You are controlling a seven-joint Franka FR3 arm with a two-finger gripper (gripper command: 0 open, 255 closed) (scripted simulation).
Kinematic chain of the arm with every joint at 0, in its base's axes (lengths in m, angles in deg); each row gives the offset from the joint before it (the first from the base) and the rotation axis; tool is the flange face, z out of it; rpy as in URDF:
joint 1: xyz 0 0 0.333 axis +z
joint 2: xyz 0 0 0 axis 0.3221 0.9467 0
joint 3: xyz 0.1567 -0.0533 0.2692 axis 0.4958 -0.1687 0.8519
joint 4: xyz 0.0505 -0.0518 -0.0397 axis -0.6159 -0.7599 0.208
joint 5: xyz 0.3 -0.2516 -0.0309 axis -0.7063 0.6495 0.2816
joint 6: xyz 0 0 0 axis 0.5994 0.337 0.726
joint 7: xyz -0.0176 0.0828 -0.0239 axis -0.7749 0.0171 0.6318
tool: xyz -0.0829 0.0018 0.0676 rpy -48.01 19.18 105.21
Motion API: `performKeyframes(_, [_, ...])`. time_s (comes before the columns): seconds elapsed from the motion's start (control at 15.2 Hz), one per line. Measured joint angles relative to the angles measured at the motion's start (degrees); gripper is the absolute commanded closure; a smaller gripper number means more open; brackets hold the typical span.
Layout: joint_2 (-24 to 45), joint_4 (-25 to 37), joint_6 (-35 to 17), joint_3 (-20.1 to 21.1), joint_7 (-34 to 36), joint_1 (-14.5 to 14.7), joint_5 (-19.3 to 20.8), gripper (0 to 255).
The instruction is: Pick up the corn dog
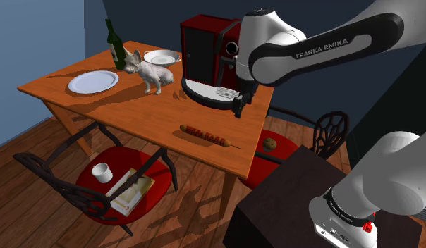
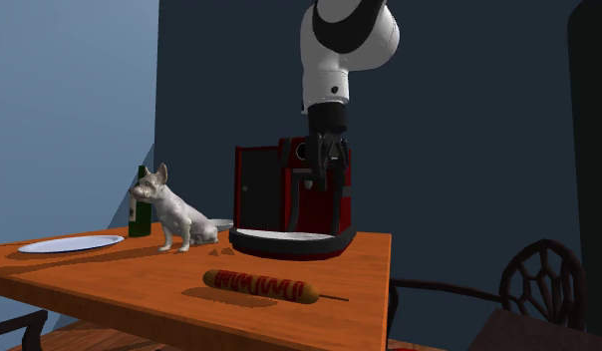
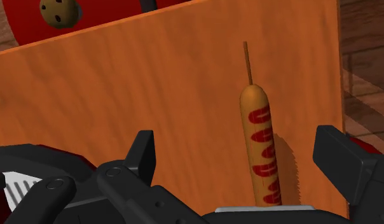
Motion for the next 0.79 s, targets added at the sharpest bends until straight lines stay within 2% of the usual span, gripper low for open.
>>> performKeyframes(0.33, [10.7, 3.1, -8.1, 1.3, 0.7, 0.6, 1.9, 0])
performKeyframes(0.79, [25.1, 10.0, -16.2, 2.4, 2.5, 2.1, 5.9, 0])
